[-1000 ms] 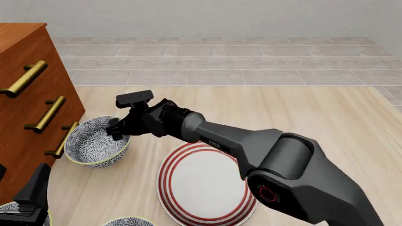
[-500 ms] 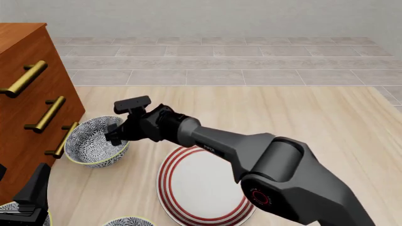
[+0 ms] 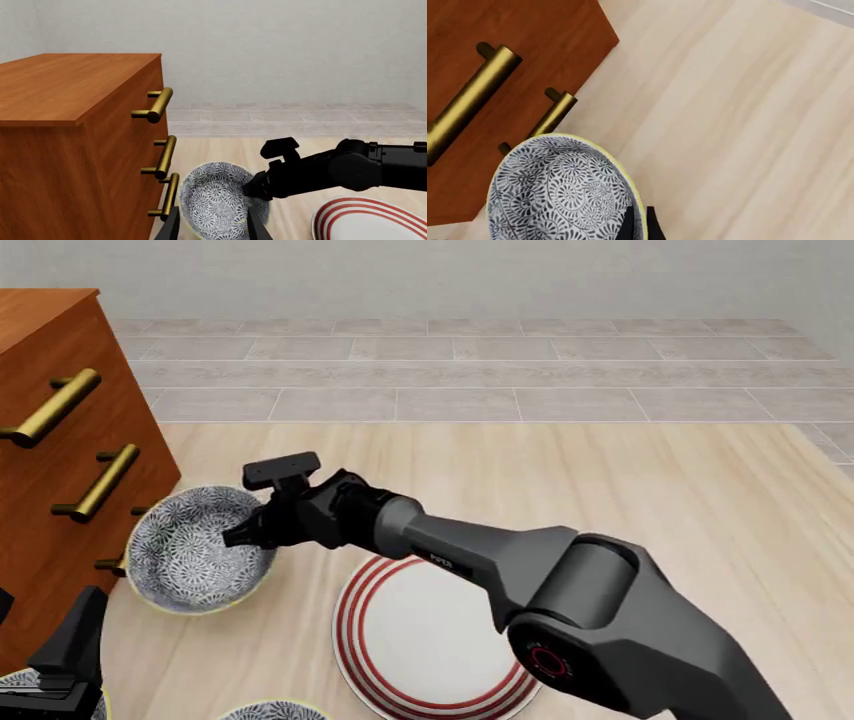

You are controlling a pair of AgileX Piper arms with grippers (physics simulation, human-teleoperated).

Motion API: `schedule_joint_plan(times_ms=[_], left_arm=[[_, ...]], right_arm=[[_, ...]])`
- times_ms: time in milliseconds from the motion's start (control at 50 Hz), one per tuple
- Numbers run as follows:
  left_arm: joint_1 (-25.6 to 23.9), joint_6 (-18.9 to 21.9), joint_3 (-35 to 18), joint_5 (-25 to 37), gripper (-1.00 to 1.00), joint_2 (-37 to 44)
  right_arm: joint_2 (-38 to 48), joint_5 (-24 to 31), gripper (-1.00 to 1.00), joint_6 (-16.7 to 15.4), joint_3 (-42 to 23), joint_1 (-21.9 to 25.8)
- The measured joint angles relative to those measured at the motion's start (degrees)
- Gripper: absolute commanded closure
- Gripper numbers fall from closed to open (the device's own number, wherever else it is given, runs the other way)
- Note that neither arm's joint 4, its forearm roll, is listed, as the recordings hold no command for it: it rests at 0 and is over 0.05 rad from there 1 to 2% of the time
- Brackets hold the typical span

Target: Pick up the bowl and put it in the front on the plate.

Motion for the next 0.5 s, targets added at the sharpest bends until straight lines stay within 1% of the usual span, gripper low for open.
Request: schedule_joint_plan(times_ms=[280, 500], left_arm=[[0.0, 0.0, 0.0, 0.0, -1.00, 0.0], [0.0, 0.0, 0.0, 0.0, -1.00, 0.0]], right_arm=[[-0.4, -0.2, 1.00, -0.2, -0.1, 0.3], [-0.2, 0.8, 1.00, -0.7, -1.3, 0.0]])
